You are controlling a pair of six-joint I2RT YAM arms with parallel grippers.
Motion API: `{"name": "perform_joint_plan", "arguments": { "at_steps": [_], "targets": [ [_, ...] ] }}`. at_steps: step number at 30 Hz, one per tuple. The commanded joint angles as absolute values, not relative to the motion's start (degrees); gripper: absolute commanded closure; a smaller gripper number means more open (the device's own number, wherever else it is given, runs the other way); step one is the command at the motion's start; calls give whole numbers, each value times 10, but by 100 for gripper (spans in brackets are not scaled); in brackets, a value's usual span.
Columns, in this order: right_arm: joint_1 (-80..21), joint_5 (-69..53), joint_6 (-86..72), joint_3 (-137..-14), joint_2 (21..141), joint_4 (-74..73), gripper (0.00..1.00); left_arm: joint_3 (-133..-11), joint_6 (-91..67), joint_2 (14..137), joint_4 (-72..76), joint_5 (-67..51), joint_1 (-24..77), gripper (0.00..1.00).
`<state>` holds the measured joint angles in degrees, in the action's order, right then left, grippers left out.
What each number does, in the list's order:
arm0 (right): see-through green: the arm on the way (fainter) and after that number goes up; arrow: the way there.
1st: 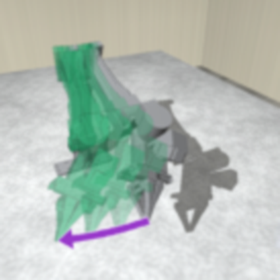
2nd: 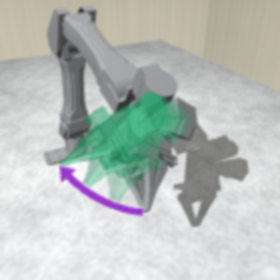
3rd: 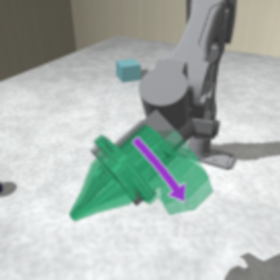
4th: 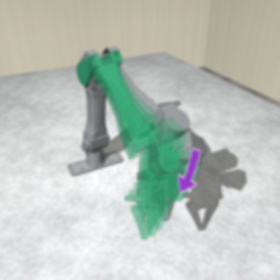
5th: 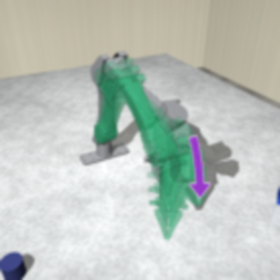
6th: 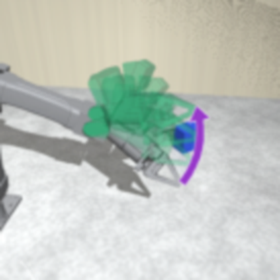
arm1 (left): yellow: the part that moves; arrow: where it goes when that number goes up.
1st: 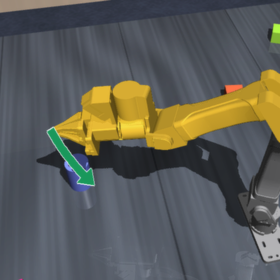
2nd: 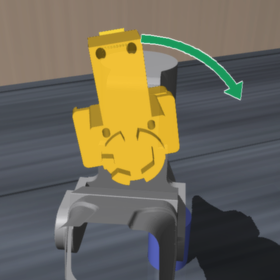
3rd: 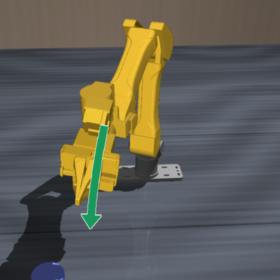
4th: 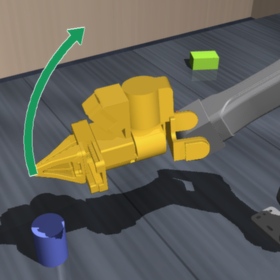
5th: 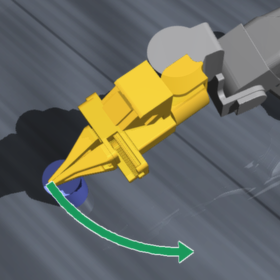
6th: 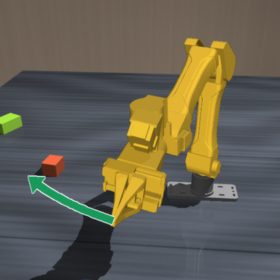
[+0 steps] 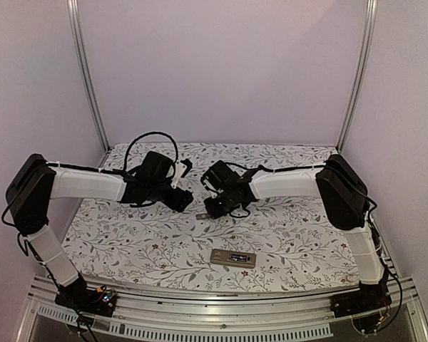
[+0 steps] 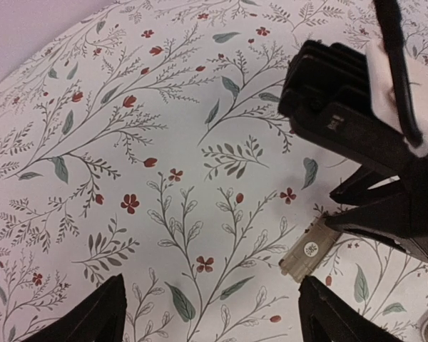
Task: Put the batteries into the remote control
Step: Pick up the battery cover at the center of the board.
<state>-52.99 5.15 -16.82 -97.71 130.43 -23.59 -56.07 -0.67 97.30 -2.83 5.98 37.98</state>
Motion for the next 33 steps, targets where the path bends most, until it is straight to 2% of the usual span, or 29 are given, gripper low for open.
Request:
{"name": "perform_joint_plan", "arguments": {
  "at_steps": [1,11,15,20,22,25,29,33],
  "targets": [
    [-535,51,-174,-957,1286,-245,82,-555,-4,959,-26,53,380,17],
    [-535,47,-167,-975,1309,-243,82,-555,-4,958,-28,51,380,17],
    [-534,45,-163,-981,1318,-243,92,-555,-4,959,-28,51,380,17],
    [-535,47,-160,-981,1319,-245,92,-555,-4,958,-29,48,380,17],
    [-535,44,-157,-981,1319,-245,99,-556,-4,958,-29,45,380,17],
    [-532,31,-153,-979,1316,-247,100,-556,-4,953,-31,44,380,17],
    [-532,31,-138,-972,1286,-236,100,-553,-1,944,-32,43,381,17],
    [-531,38,-109,-913,1194,-168,100,-552,14,921,-32,11,395,17]
  ]
}}
